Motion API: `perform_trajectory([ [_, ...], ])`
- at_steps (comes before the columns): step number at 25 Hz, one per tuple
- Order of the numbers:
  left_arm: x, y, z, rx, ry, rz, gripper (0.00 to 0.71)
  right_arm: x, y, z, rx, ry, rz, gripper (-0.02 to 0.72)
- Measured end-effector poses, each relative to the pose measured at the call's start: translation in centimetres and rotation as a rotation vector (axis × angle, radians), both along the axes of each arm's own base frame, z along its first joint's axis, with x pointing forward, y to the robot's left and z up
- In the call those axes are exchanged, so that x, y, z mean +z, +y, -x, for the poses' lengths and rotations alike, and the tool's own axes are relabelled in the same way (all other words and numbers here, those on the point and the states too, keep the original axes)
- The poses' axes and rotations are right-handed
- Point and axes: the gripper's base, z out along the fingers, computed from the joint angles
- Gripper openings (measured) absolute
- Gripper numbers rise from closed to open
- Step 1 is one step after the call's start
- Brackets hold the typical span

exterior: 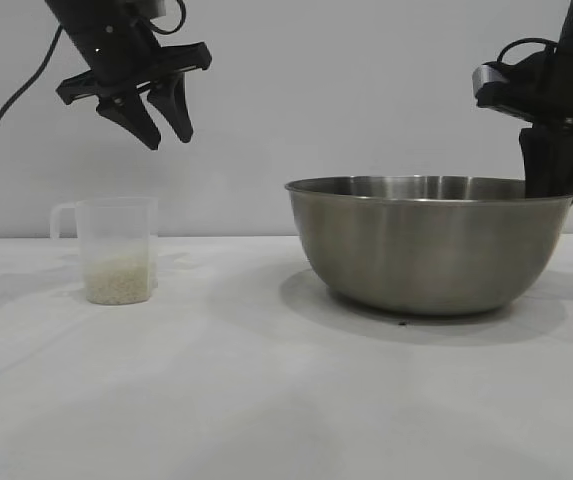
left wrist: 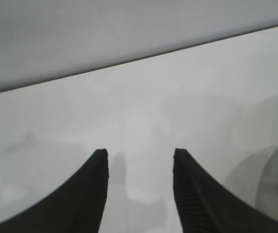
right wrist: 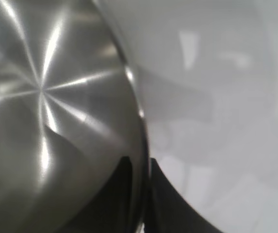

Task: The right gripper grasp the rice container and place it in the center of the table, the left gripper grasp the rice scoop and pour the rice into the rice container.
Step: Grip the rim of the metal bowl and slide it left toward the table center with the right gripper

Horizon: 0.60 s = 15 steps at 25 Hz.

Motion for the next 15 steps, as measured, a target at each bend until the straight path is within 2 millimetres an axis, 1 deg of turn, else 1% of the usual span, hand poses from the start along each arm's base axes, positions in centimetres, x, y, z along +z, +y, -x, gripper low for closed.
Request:
perform_trajectory([
  [2,0.0,0.0,0.0,0.0,0.0,0.0,0.266,0.0,1.7,0.5,0.04,0.0,-0.004,0.0],
  [4,0.0,0.0,0.0,0.0,0.0,0.0,0.266,0.0,2.7,1.0,0.07,-0.001,0.0,0.0],
  [7,0.0,0.0,0.0,0.0,0.0,0.0,0.266,0.0,3.2,1.2,0.089,-0.002,0.01,0.0],
  [11,0.0,0.0,0.0,0.0,0.0,0.0,0.266,0.0,3.2,1.2,0.101,-0.004,0.008,0.209],
  [13,0.0,0.0,0.0,-0.001,0.0,-0.002,0.266,0.5,3.3,1.3,0.097,-0.012,-0.01,0.322],
  [14,0.0,0.0,0.0,-0.001,0.0,-0.002,0.266,1.0,3.3,1.3,0.096,-0.022,-0.016,0.357],
  [15,0.0,0.0,0.0,-0.001,0.0,-0.002,0.266,1.6,3.3,1.4,0.096,-0.036,-0.022,0.373],
])
